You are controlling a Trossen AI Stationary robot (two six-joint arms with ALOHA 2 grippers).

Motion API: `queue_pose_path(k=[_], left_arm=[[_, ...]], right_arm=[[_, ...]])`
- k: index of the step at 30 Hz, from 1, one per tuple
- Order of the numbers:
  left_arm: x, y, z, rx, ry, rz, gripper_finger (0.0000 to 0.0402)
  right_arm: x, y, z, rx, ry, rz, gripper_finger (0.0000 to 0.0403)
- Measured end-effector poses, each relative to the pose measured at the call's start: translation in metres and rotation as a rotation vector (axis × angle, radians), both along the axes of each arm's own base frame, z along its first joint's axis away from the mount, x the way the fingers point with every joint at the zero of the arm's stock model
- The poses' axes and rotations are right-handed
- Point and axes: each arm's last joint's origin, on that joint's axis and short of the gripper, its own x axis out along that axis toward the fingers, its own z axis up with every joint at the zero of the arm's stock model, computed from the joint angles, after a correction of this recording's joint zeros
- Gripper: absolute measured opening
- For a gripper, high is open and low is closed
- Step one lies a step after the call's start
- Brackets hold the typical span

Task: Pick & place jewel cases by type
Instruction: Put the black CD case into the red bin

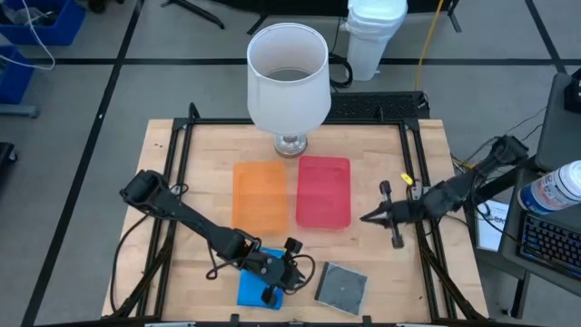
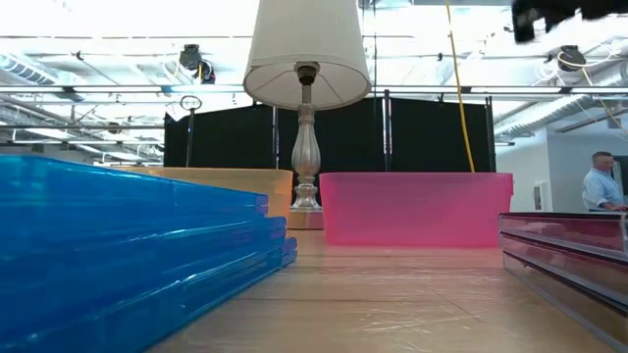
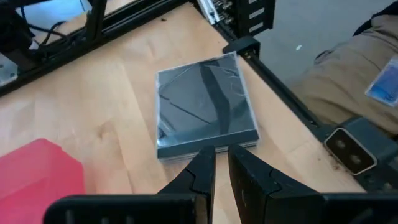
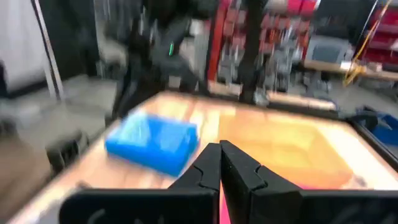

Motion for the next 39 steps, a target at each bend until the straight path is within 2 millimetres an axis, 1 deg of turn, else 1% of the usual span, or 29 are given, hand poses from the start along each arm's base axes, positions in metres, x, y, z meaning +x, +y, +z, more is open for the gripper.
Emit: queue_pose_path(k=[3,5,7,9,12,14,17,20,22,27,30,32,35,37,39], left_arm=[[-0.003,-0.006,0.000,-0.007,-0.002,0.011,0.0051],[-0.006,-0.010,0.000,-0.034,0.016,0.014,0.0051],[-0.007,-0.014,-0.004,-0.047,0.028,-0.004,0.0051],[-0.007,-0.020,-0.013,-0.036,0.043,-0.014,0.0051],[-0.002,-0.026,-0.029,-0.051,0.067,-0.016,0.0051],[0.005,-0.029,-0.036,-0.064,0.089,-0.014,0.0051],[0.016,-0.036,-0.044,-0.061,0.136,-0.033,0.0051],[0.026,-0.043,-0.042,-0.038,0.160,-0.049,0.0051],[0.031,-0.047,-0.038,-0.039,0.161,-0.055,0.0051],[0.035,-0.052,-0.038,-0.081,0.187,-0.152,0.0051],[0.039,-0.051,-0.033,-0.103,0.153,-0.135,0.0051],[0.041,-0.048,-0.032,-0.122,0.160,-0.108,0.0051],[0.044,-0.040,-0.034,-0.147,0.188,-0.069,0.0051],[0.046,-0.037,-0.034,-0.151,0.188,-0.056,0.0051],[0.046,-0.038,-0.034,-0.152,0.185,-0.066,0.0051]], right_arm=[[0.014,0.023,0.021,-0.058,0.133,-0.081,0.0000],[0.022,0.040,0.026,-0.107,0.239,-0.140,0.0000],[0.027,0.056,0.024,-0.161,0.333,-0.191,0.0000],[0.031,0.068,0.020,-0.176,0.376,-0.251,0.0000],[0.031,0.077,0.007,-0.161,0.440,-0.314,0.0000],[0.027,0.077,0.001,-0.125,0.466,-0.363,0.0000],[0.015,0.071,-0.006,-0.062,0.455,-0.461,0.0000],[0.002,0.064,-0.013,0.034,0.423,-0.512,0.0000],[-0.004,0.059,-0.020,0.099,0.443,-0.518,0.0000],[-0.014,0.056,-0.051,0.321,0.671,-0.440,0.0000],[-0.017,0.057,-0.070,0.445,0.747,-0.405,0.0000],[-0.017,0.057,-0.080,0.518,0.782,-0.378,0.0000],[-0.017,0.056,-0.090,0.580,0.849,-0.314,0.0000],[-0.017,0.055,-0.093,0.608,0.858,-0.296,0.0000],[-0.017,0.053,-0.094,0.623,0.851,-0.292,0.0000]])
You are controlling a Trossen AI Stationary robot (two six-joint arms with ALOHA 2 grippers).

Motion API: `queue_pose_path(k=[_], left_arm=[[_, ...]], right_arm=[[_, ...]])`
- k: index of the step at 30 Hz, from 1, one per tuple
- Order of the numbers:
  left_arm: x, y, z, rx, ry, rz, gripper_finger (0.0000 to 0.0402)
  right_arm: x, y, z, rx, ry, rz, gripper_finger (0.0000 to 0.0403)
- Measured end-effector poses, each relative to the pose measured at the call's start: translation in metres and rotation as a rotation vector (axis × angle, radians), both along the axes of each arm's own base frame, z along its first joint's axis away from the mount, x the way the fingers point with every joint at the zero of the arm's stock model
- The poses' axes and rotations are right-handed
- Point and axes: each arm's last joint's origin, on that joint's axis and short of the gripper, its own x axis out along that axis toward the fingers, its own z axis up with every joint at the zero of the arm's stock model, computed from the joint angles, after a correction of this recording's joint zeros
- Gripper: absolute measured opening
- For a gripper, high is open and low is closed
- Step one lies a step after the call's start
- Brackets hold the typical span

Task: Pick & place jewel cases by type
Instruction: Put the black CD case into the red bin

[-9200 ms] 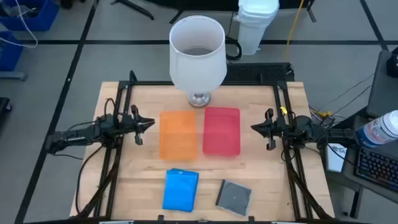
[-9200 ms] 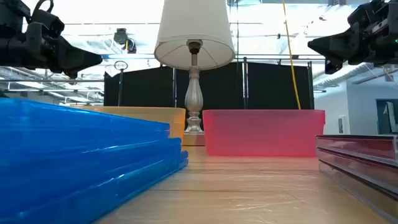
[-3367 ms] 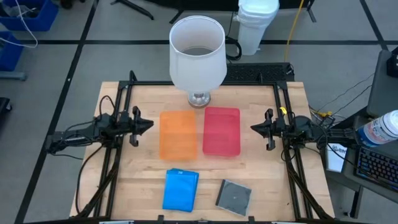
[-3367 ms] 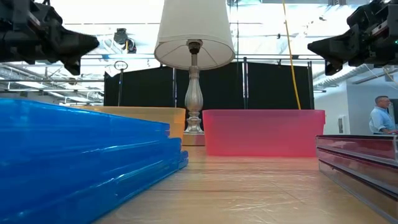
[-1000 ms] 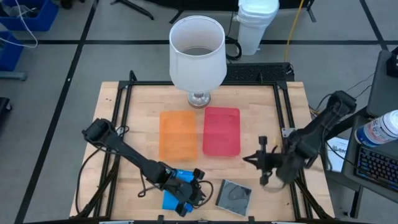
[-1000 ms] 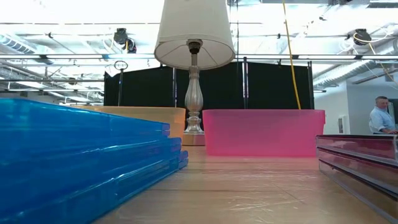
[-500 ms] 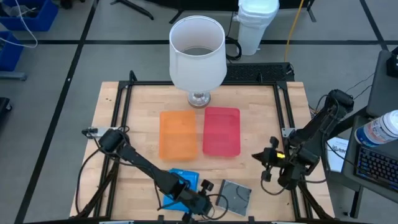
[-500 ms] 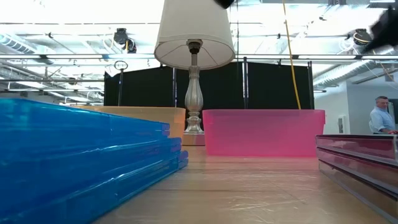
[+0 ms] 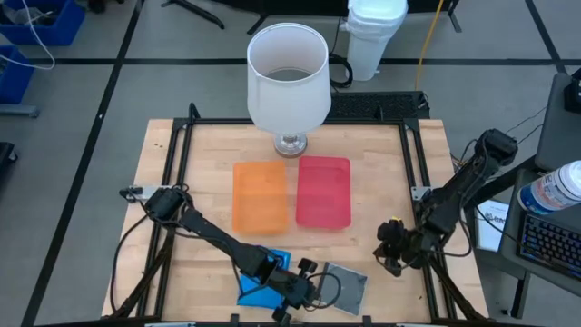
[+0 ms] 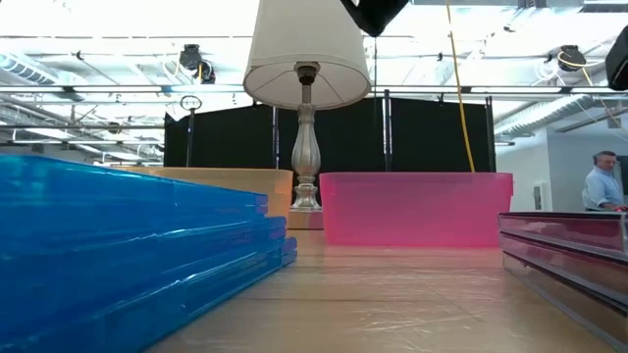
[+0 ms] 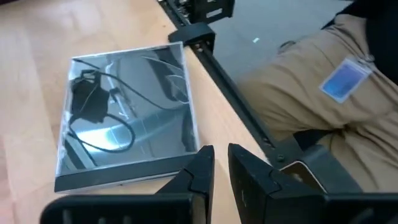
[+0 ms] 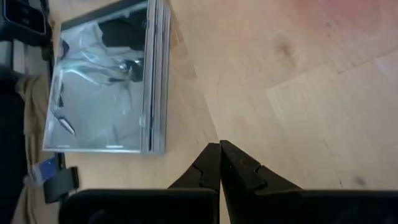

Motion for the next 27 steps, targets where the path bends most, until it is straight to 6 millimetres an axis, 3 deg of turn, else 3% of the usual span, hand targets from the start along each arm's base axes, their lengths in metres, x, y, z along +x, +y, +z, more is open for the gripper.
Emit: queue_pose_path(k=[6,10,15,19,27], left_arm=[[-0.003,-0.006,0.000,-0.015,0.005,-0.007,0.0051],[-0.004,-0.007,-0.001,0.000,-0.001,-0.020,0.0051],[0.000,-0.010,-0.027,0.036,0.038,-0.040,0.0051],[0.001,-0.011,-0.034,0.108,0.005,-0.086,0.0051],[0.000,-0.020,-0.025,0.177,-0.064,-0.102,0.0051]], right_arm=[[0.003,-0.001,0.004,0.056,-0.005,-0.014,0.0026],[0.006,-0.001,0.005,0.105,0.014,-0.007,0.0074],[0.010,-0.003,0.003,0.141,0.045,-0.040,0.0147],[0.012,-0.004,0.000,0.155,0.078,-0.054,0.0190],[0.016,0.001,-0.009,0.179,0.144,-0.057,0.0212]])
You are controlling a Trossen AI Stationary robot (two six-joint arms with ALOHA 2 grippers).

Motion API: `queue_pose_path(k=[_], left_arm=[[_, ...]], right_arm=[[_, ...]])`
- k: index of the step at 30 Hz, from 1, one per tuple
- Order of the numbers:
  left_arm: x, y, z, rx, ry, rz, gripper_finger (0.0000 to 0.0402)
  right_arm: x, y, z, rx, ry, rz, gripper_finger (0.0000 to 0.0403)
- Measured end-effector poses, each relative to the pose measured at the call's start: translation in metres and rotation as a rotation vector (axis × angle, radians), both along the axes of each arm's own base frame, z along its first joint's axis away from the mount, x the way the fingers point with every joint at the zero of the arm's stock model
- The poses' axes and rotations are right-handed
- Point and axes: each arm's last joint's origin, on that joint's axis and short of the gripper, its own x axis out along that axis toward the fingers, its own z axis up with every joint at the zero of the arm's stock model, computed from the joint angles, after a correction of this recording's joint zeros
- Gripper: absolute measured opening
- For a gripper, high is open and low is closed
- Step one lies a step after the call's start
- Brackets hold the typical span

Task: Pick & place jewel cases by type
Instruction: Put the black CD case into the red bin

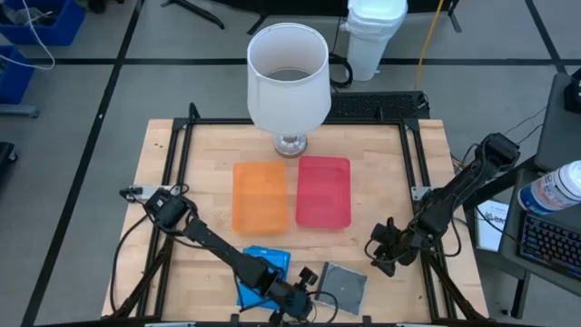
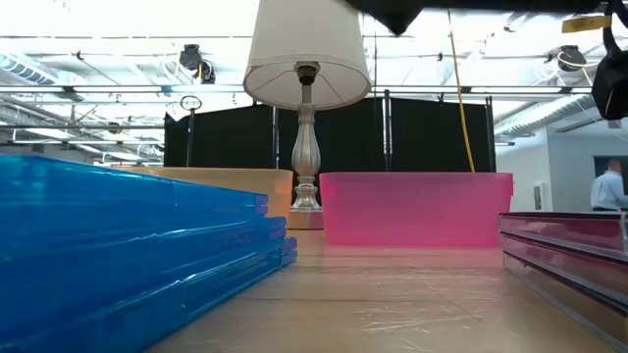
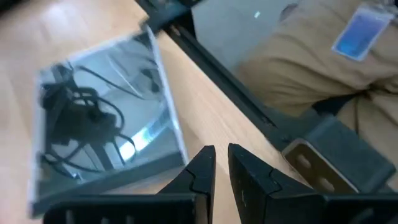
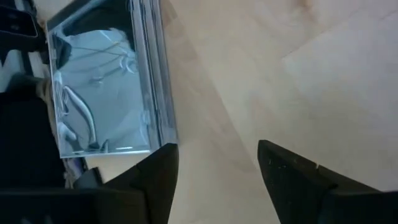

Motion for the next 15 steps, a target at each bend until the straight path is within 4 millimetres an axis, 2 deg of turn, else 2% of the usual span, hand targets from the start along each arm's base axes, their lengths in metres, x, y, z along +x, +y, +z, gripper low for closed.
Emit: queue_pose_path(k=[7,12,15], left_arm=[[0.005,-0.005,0.018,-0.028,-0.048,-0.006,0.0051],[0.007,-0.003,0.017,-0.051,-0.034,-0.013,0.0051],[0.012,-0.005,0.010,-0.082,-0.039,-0.019,0.0051]], right_arm=[[0.008,0.008,-0.006,0.024,-0.033,0.011,0.0206],[0.010,0.009,-0.011,0.012,-0.016,0.011,0.0208],[0.012,0.010,-0.013,0.020,-0.008,0.024,0.0206]])
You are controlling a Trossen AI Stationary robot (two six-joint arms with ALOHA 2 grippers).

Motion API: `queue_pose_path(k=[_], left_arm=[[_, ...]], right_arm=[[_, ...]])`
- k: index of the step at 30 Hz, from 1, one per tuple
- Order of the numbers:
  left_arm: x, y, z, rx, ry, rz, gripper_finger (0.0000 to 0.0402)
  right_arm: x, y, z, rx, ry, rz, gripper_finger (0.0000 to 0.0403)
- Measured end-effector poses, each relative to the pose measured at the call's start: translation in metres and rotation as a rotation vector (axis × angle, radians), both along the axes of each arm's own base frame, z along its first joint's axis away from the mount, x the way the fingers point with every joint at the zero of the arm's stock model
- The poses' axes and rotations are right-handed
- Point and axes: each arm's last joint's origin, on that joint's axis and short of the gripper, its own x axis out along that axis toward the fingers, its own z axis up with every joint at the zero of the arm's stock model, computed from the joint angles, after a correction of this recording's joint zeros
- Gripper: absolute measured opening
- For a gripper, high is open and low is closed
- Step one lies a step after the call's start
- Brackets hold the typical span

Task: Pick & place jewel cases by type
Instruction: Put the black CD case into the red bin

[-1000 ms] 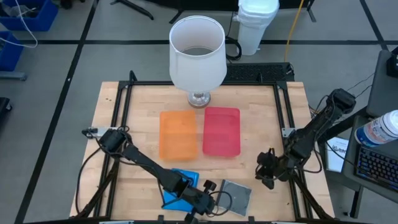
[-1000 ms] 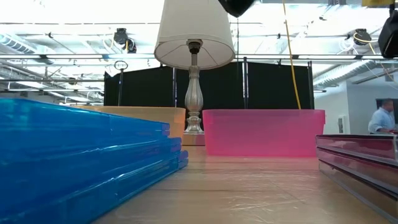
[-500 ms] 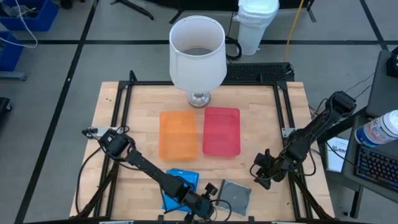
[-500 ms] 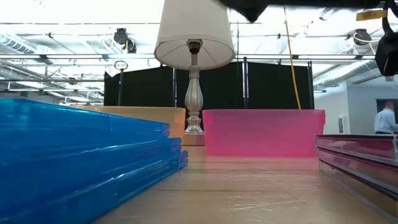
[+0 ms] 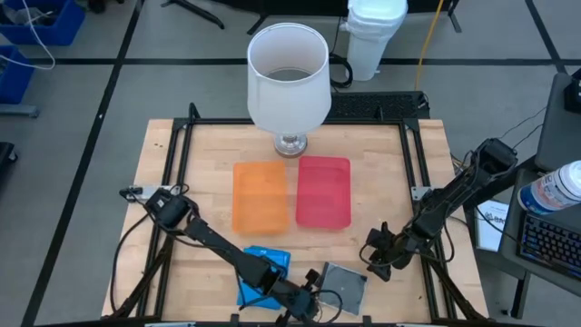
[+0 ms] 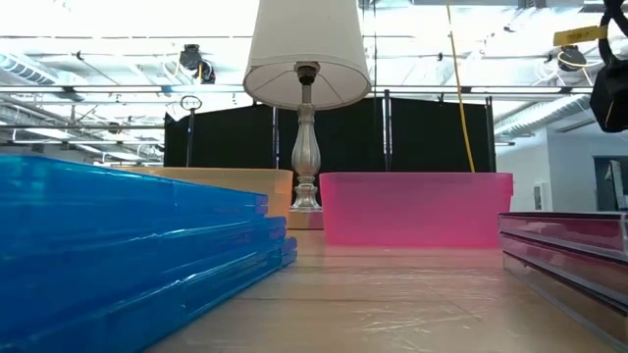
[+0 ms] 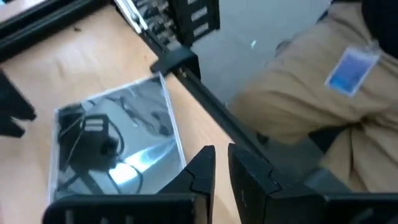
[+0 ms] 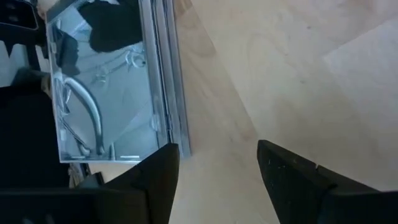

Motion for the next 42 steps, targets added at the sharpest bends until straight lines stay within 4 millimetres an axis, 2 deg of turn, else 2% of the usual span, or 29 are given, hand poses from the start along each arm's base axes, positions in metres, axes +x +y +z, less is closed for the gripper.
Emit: queue_pose_path(k=[4,12,27,42], left_arm=[[0.006,-0.005,-0.023,0.030,0.073,-0.009,0.0051],[0.029,-0.019,-0.030,0.061,0.184,-0.042,0.0051],[0.043,0.011,-0.035,0.046,0.301,0.112,0.0051],[0.047,0.019,-0.033,0.098,0.262,0.167,0.0051]], right_arm=[[0.002,0.000,0.000,0.014,0.001,0.018,0.0204],[0.005,0.001,0.002,0.032,-0.033,0.027,0.0206],[0.005,0.000,0.001,0.011,-0.042,0.052,0.0205],[0.004,0.001,0.001,0.025,-0.029,0.066,0.0207]])
